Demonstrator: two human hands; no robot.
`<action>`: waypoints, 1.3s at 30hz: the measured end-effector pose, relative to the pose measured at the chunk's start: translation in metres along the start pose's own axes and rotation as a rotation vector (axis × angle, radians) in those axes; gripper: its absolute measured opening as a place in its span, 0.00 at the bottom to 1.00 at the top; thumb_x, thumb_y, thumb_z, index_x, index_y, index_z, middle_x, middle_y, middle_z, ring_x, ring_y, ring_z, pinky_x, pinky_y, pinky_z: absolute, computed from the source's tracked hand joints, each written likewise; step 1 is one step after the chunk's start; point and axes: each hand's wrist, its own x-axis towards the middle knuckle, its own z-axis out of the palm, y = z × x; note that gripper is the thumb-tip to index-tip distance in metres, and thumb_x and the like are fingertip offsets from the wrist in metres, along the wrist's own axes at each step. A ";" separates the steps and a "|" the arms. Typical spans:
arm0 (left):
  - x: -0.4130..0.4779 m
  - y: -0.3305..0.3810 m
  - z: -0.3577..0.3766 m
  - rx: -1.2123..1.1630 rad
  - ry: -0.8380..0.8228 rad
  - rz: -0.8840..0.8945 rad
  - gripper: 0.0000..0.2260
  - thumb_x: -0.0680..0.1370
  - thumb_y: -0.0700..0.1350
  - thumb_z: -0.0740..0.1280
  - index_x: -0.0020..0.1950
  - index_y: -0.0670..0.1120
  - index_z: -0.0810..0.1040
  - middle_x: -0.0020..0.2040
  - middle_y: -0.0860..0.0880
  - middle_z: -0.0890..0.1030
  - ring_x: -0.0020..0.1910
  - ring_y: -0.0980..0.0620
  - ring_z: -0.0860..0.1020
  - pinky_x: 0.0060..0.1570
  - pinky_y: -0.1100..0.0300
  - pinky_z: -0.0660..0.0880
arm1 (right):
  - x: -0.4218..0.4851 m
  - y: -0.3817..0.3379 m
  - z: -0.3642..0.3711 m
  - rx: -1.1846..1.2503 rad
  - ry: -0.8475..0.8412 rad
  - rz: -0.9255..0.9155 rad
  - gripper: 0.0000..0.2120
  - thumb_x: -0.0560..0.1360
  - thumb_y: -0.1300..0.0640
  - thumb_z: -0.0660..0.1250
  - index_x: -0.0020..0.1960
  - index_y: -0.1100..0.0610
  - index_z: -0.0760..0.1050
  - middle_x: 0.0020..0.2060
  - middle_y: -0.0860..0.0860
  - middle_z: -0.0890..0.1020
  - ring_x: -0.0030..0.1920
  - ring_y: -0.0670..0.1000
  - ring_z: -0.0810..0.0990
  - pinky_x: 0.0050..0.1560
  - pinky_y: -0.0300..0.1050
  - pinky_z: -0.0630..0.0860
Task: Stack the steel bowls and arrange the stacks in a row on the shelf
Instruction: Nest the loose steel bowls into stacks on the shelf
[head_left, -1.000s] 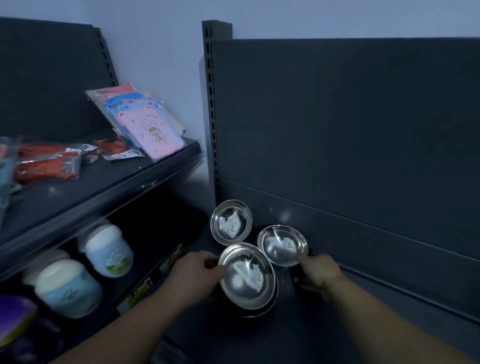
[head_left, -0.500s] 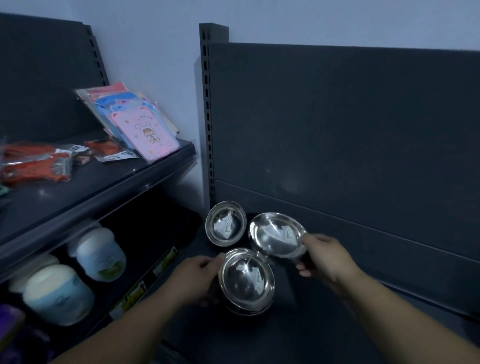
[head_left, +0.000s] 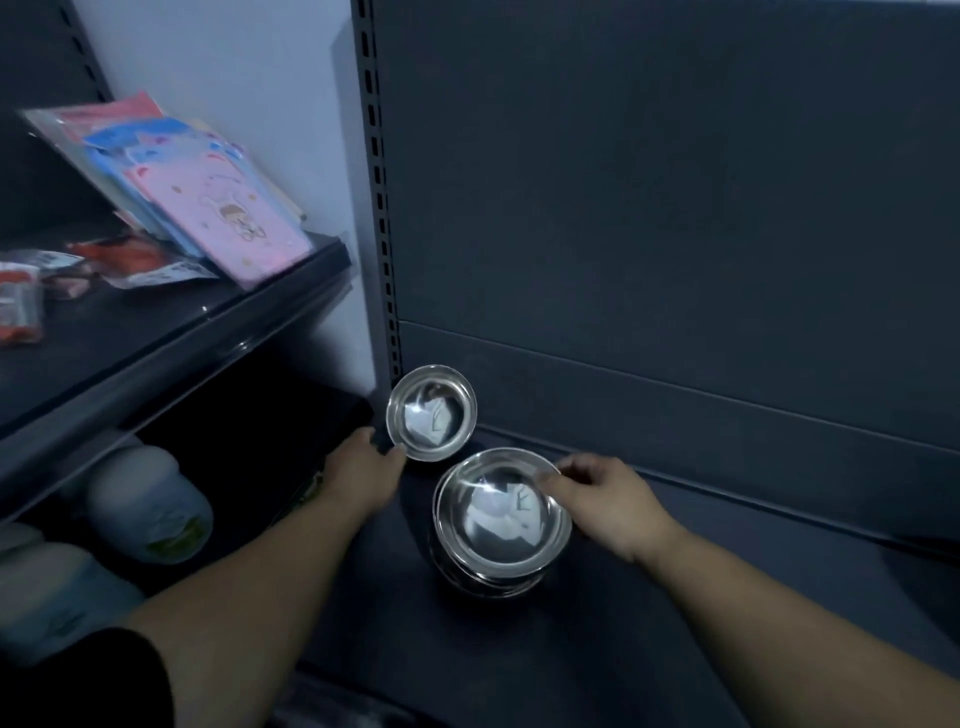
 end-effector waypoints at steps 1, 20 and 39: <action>0.006 -0.002 0.003 -0.021 -0.021 -0.015 0.28 0.75 0.55 0.66 0.70 0.40 0.70 0.65 0.40 0.77 0.65 0.41 0.74 0.65 0.55 0.70 | 0.000 0.003 0.002 -0.009 0.005 0.003 0.15 0.70 0.39 0.69 0.46 0.50 0.81 0.38 0.45 0.84 0.40 0.46 0.81 0.45 0.43 0.78; -0.015 0.016 -0.045 -0.569 0.008 -0.024 0.01 0.76 0.37 0.65 0.45 0.40 0.73 0.36 0.41 0.80 0.33 0.46 0.81 0.36 0.58 0.80 | -0.027 0.001 0.010 0.032 0.048 0.042 0.19 0.74 0.36 0.64 0.48 0.50 0.81 0.40 0.51 0.85 0.42 0.51 0.84 0.46 0.48 0.83; -0.104 0.036 -0.043 -0.133 -0.212 0.134 0.07 0.72 0.48 0.65 0.44 0.46 0.80 0.36 0.47 0.83 0.37 0.49 0.82 0.45 0.52 0.82 | -0.055 -0.010 0.004 0.152 -0.062 0.073 0.26 0.76 0.33 0.53 0.65 0.48 0.73 0.55 0.48 0.79 0.51 0.46 0.79 0.48 0.50 0.83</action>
